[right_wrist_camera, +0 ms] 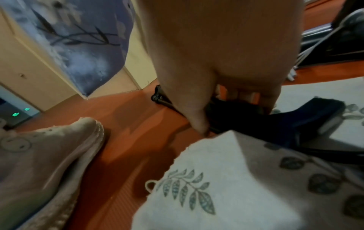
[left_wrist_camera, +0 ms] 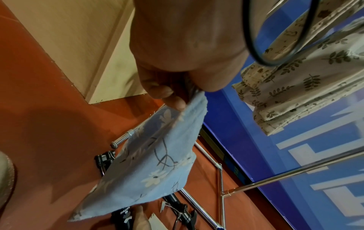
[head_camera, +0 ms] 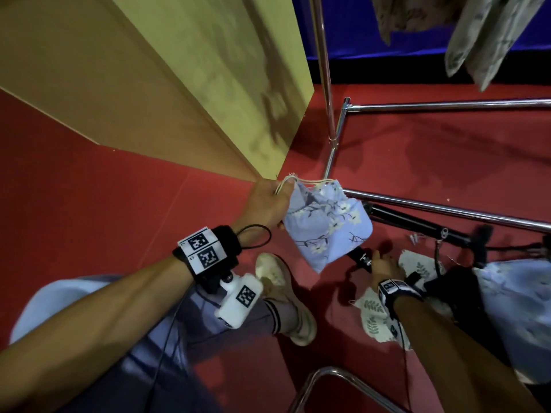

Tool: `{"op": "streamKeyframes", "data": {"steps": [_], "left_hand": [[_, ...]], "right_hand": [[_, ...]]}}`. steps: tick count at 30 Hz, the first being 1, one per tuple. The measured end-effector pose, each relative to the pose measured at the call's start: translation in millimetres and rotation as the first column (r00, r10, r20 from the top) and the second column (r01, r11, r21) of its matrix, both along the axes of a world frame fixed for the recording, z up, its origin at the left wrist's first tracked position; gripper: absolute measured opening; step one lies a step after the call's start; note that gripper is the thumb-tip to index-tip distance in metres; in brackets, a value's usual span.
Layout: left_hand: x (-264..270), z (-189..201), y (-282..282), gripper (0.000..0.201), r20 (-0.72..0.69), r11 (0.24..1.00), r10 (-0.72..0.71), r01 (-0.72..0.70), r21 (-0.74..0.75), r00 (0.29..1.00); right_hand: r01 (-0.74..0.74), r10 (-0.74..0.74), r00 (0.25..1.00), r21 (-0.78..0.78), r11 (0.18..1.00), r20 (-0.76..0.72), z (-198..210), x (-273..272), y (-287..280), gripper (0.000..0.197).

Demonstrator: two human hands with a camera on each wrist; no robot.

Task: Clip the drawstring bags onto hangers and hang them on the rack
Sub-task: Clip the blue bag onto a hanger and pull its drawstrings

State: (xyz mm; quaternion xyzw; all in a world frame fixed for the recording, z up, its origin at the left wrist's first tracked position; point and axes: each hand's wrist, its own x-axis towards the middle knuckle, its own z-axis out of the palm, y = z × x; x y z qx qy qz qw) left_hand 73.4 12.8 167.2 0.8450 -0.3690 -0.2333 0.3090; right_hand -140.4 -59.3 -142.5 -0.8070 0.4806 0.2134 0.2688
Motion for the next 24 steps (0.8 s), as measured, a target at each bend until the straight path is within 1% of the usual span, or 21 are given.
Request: {"op": "streamKeyframes", "data": {"steps": [2,3,6,9,11,13,15,16,18,20,22,24], "left_hand": [[0.4,1.3,0.7,0.064,-0.005,1.000,0.003,-0.003,0.003,1.000],[1.1,2.2,1.2,0.063,-0.008,1.000,0.011,-0.011,0.006,1.000],[1.5,4.0,2.1,0.061,-0.032,1.000,0.014,-0.014,0.011,0.999],[0.1,8.2,4.0,0.059,-0.028,1.000,0.009,-0.009,0.012,1.000],[-1.4,12.3,4.2,0.057,-0.017,1.000,0.010,-0.010,0.019,1.000],[-2.9,14.5,3.1,0.056,-0.012,1.000,0.029,-0.029,0.013,1.000],[-4.1,17.5,2.8,0.056,0.006,0.996,0.090,-0.090,-0.017,0.996],[-3.7,18.1,2.2,0.054,0.009,0.994,0.111,-0.111,-0.023,0.994],[-2.6,20.9,1.9,0.053,-0.012,0.992,0.127,-0.128,-0.023,0.992],[-5.1,27.4,1.2,0.061,-0.033,0.987,0.153,-0.155,-0.037,0.988],[-12.7,36.6,-1.4,0.061,-0.067,0.982,0.176,-0.180,-0.062,0.982],[-27.6,54.4,-3.4,0.055,-0.105,0.974,0.198,-0.207,-0.091,0.975]], "right_hand": [[0.009,-0.008,1.000,-0.048,0.999,0.020,-5.0,-1.4,0.1,0.048],[0.037,-0.035,0.999,-0.040,0.999,0.039,-7.4,-1.6,0.6,0.044],[0.175,-0.181,0.978,0.068,0.982,0.101,-10.6,-4.6,-2.9,0.030],[0.281,-0.312,0.933,0.180,0.943,0.179,10.6,-4.2,-5.8,0.022],[0.326,-0.385,0.872,0.229,0.917,0.303,27.1,-3.2,-9.3,0.023],[0.384,-0.475,0.765,0.285,0.878,0.435,40.4,-2.1,-19.1,0.031],[0.410,-0.528,0.667,0.333,0.849,0.526,55.2,-5.1,-31.6,0.033],[0.410,-0.530,0.630,0.336,0.848,0.568,61.3,-7.7,-37.0,0.034],[0.420,-0.514,0.589,0.308,0.854,0.624,86.4,-12.9,-46.3,0.038],[0.392,-0.467,0.554,0.279,0.877,0.690,123.3,-16.4,-52.5,0.037],[0.328,-0.369,0.541,0.215,0.920,0.756,161.3,-18.8,-60.8,0.036],[0.292,-0.277,0.542,0.132,0.947,0.793,205.8,-23.6,-70.0,0.036]]}}
